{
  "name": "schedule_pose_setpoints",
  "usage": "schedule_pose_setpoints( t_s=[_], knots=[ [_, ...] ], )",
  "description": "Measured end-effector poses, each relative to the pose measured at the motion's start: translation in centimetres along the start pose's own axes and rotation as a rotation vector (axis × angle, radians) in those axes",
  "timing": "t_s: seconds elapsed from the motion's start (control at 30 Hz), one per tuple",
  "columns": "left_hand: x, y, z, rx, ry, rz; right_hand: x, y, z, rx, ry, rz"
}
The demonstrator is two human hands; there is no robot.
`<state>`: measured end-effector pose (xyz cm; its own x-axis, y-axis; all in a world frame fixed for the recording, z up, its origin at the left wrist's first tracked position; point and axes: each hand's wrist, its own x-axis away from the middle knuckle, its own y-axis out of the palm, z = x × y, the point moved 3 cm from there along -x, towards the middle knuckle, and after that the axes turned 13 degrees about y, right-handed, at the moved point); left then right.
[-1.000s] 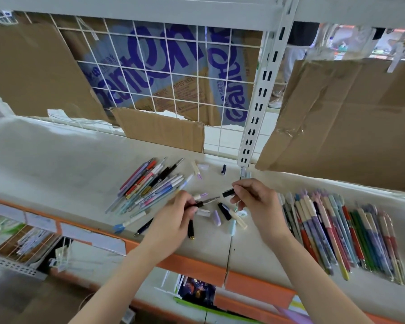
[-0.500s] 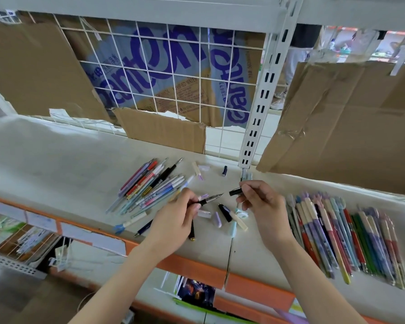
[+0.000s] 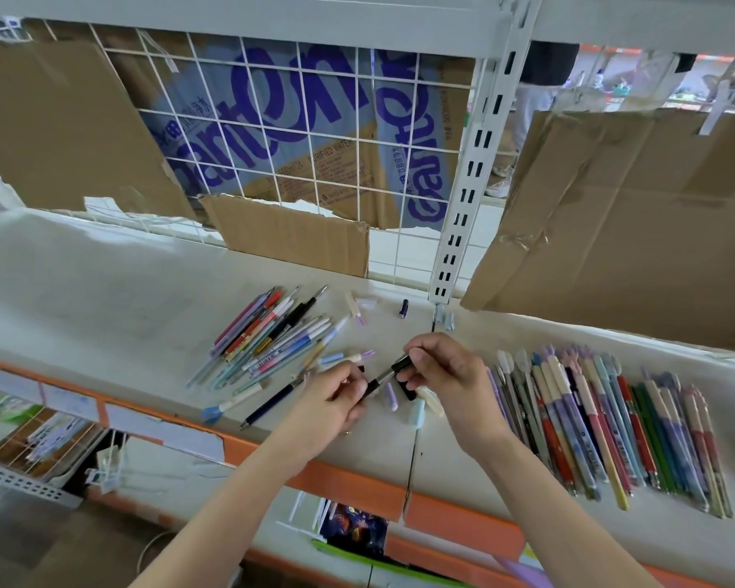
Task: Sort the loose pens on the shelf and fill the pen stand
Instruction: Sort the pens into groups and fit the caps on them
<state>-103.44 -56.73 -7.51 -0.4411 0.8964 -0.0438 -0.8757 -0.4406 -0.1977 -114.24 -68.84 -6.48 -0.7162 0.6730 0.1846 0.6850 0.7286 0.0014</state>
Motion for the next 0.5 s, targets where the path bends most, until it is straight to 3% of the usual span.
schedule_pose_setpoints(
  t_s=[0.1,0.27,0.33,0.37,0.5],
  knots=[
    [0.4,0.7,0.0,0.033,-0.015,0.048,-0.2,0.2,-0.3,-0.028,0.023,-0.026],
    [0.1,0.3,0.2,-0.527,0.284,0.088,-0.6,0.2,-0.1,-0.158,0.076,0.126],
    [0.0,0.3,0.5,-0.625,0.315,0.075,-0.7,0.2,0.2,-0.203,0.096,0.174],
    [-0.2,0.4,0.7,-0.560,0.256,0.060,-0.7,0.2,0.3,-0.217,0.096,0.177],
    [-0.4,0.5,2.2,0.060,-0.075,-0.013,-0.8,0.1,0.2,-0.218,0.062,0.110]
  ],
)
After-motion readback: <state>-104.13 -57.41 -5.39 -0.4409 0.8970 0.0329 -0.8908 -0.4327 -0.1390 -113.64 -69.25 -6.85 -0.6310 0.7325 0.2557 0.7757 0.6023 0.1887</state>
